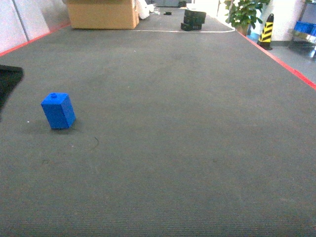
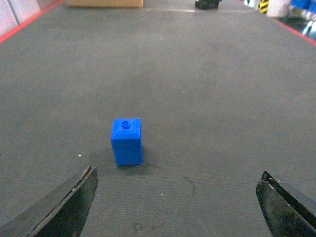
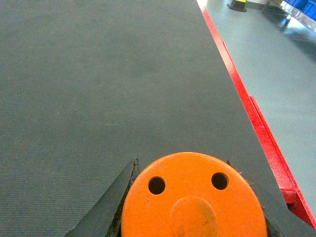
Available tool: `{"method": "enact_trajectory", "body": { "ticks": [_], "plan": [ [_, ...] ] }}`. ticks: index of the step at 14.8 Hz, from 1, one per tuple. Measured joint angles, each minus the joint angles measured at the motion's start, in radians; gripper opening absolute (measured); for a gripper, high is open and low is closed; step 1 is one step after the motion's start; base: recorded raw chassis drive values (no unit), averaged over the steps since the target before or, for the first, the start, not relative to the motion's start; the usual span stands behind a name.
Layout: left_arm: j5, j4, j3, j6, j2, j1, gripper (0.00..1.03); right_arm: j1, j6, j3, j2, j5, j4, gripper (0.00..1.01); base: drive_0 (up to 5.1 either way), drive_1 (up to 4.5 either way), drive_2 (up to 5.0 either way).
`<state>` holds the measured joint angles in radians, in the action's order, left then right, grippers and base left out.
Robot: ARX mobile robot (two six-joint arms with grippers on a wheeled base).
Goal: Sort blue parts and orange caps into right shelf containers
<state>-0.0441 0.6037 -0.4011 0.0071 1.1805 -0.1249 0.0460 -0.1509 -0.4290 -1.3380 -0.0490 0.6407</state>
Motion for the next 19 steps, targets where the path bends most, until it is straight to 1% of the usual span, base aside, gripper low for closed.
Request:
{"method": "enact_trajectory", "body": {
  "ticks": [1,3,6,7,8,9,11,12,13,14,15,19],
  "plan": [
    [0.019,0.011,-0.081,-0.011,0.15,0.01,0.98,0.0,0.0,0.0,0.0,0.0,0.0,0.44,0.0,0.0,0.0],
    [0.018,0.007,-0.238,-0.031,0.361,0.01,0.98,0.0,0.0,0.0,0.0,0.0,0.0,0.44,0.0,0.0,0.0],
    [0.001,-0.013,-0.429,-0.036,0.555,0.0,0.98,0.0,0.0,0.0,0.0,0.0,0.0,0.44,0.0,0.0,0.0],
    [-0.016,-0.028,-0.491,-0.036,0.607,0.003,0.98,0.0,0.0,0.0,0.0,0.0,0.0,0.44,0.0,0.0,0.0],
    [-0.02,-0.029,-0.535,-0.035,0.647,0.009,0.98,0.0,0.0,0.0,0.0,0.0,0.0,0.44,0.0,0.0,0.0],
    [-0.019,-0.043,-0.578,-0.035,0.688,0.023,0.98,0.0,0.0,0.0,0.0,0.0,0.0,0.44,0.0,0.0,0.0],
    [0.003,-0.063,-0.643,-0.034,0.755,0.049,0.98,0.0,0.0,0.0,0.0,0.0,0.0,0.44,0.0,0.0,0.0],
    [0.027,-0.074,-0.675,-0.031,0.783,0.064,0.98,0.0,0.0,0.0,0.0,0.0,0.0,0.44,0.0,0.0,0.0],
    [0.039,-0.09,-0.706,-0.026,0.803,0.073,0.98,0.0,0.0,0.0,0.0,0.0,0.0,0.44,0.0,0.0,0.0],
    [0.074,-0.117,-0.768,-0.01,0.842,0.099,0.98,0.0,0.0,0.0,0.0,0.0,0.0,0.44,0.0,0.0,0.0],
    [0.097,-0.142,-0.814,-0.003,0.899,0.129,0.98,0.0,0.0,0.0,0.0,0.0,0.0,0.44,0.0,0.0,0.0],
    [0.103,-0.137,-0.832,0.0,0.958,0.152,0.98,0.0,0.0,0.0,0.0,0.0,0.0,0.44,0.0,0.0,0.0]
  ]
}}
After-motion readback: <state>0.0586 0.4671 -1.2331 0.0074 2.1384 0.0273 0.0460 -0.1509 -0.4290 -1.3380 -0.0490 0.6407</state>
